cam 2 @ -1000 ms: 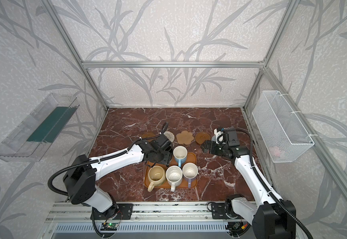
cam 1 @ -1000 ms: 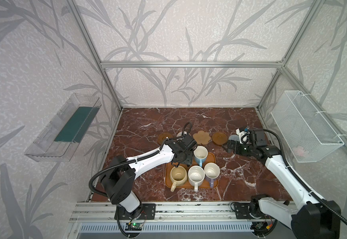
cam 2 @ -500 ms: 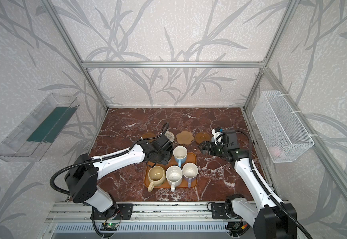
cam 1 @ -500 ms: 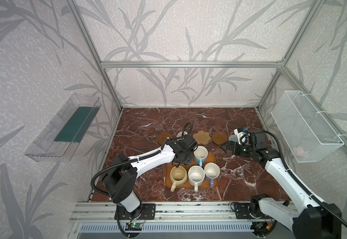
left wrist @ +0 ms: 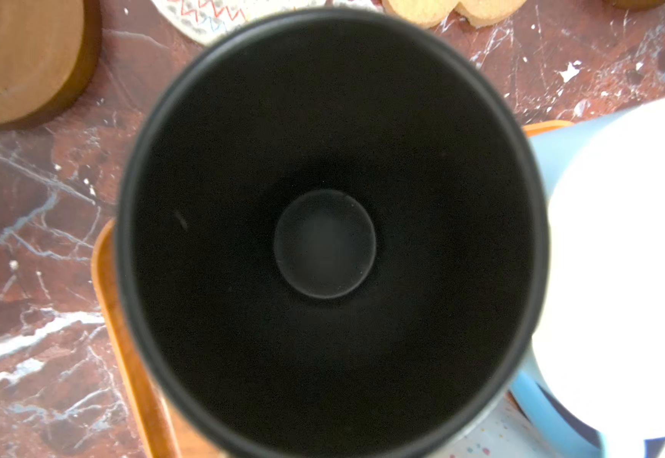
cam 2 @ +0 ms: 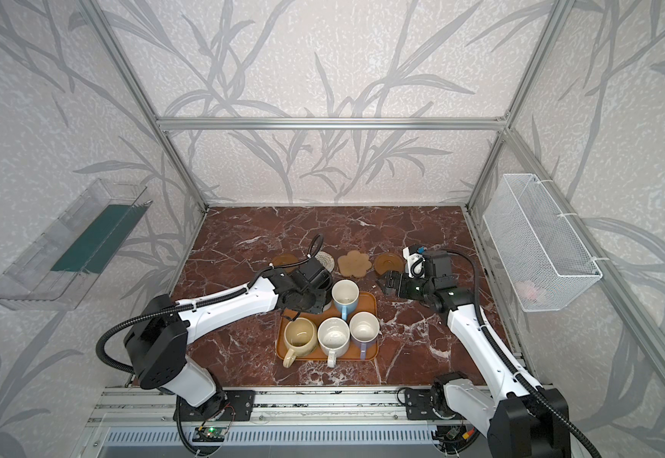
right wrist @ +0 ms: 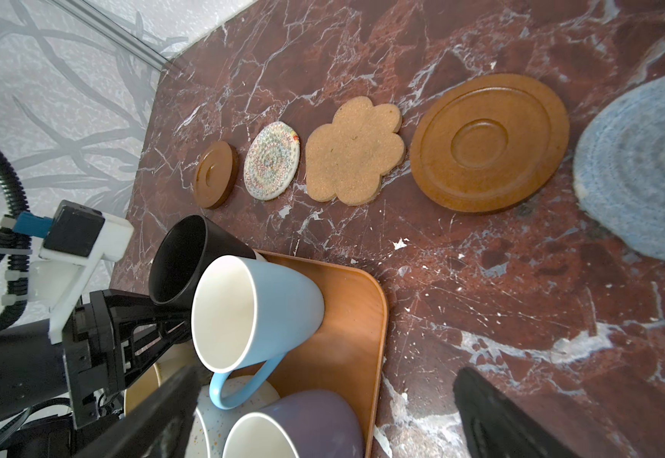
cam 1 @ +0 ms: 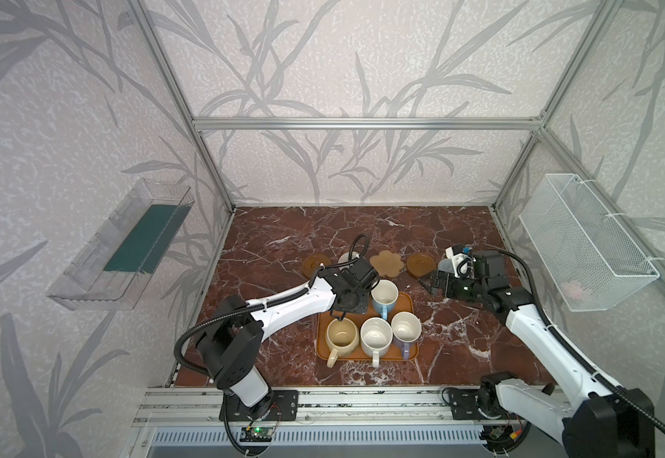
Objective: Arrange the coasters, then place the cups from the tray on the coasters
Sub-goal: 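Lift the black mug with left gripper toward right gripper while right gripper approaches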
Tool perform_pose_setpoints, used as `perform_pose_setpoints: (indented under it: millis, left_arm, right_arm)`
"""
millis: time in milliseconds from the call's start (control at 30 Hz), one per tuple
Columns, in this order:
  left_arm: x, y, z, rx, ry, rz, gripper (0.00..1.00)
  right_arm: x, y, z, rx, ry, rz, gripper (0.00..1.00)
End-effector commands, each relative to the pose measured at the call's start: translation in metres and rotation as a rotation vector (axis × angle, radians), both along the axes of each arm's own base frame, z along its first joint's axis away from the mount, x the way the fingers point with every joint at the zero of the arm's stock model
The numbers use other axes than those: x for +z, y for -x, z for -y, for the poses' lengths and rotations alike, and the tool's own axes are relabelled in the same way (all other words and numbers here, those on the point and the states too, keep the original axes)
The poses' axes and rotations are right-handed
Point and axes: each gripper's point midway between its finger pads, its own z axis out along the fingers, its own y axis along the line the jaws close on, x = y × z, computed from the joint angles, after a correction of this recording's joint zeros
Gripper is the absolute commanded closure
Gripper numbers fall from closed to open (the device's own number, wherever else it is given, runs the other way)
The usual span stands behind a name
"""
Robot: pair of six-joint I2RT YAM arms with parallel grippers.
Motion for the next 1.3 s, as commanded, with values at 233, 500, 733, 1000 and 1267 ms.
perform_pose_setpoints:
  millis: [233,500,733,1000,1267]
  left_arm:
    - [0.015,-0.014,-0.003,0.031,0.013,0.088,1.00]
    - [0.043,-0.017,-0.009,0.045,0.042,0.156,1.00]
    - [0.066,-0.019,-0.022,0.054,0.031,0.220,1.00]
    - [0.092,-0.030,-0.048,0.073,0.010,0.271,1.00]
    - [0.094,-0.056,-0.088,0.139,0.001,0.294,1.00]
  right_arm:
    - [0.003,0.001,-0.007,0.015,-0.003,0.027,0.01]
    - [0.029,0.007,-0.024,0.082,-0.036,0.139,0.01]
    - [0.047,0.016,-0.050,0.177,-0.033,0.206,0.01]
    - [0.053,0.017,-0.084,0.226,-0.007,0.216,0.01]
    - [0.061,0.012,-0.112,0.233,0.007,0.225,0.01]
